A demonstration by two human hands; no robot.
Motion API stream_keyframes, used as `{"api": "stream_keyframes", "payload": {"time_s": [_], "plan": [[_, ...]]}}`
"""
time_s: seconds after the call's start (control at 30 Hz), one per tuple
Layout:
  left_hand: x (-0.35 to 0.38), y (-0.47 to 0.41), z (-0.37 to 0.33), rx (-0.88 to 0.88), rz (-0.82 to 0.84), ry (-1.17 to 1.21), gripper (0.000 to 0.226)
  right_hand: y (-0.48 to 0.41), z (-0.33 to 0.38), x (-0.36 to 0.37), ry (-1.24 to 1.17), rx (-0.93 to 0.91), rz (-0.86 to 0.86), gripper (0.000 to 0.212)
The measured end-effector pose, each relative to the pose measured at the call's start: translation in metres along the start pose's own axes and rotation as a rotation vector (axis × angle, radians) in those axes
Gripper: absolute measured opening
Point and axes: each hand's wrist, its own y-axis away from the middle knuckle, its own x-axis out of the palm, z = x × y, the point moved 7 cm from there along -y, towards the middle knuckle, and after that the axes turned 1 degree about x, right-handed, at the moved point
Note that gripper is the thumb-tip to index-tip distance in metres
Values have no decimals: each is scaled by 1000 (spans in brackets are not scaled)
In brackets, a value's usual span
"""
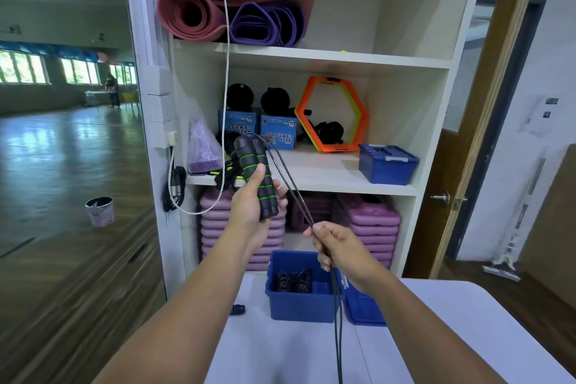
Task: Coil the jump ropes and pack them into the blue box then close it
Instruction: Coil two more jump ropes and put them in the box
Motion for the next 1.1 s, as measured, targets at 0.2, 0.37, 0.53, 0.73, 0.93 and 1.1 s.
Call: {"api": "stream_keyframes", "payload": {"time_s": [0.2,0.37,0.53,0.73,0.93,1.1], "plan": [[-6,-11,2,32,-124,203,50,4,-4,11,110,18,85,30],[-4,-20,2,42,-111,160,51,4,-9,2,183,34,102,32],[-2,-28,-1,46,-67,-210,40,0,-2,-20,273,22,140,26],[-6,-31,-7,92,82,-949,39,-4,-9,-47,656,32,234,20],[-28,-21,18,63,490,-1816,33,-10,1,-83,762,-10,202,16],[-37,0,34,-67,645,-1801,40,-15,16,-103,740,-80,140,12]]}}
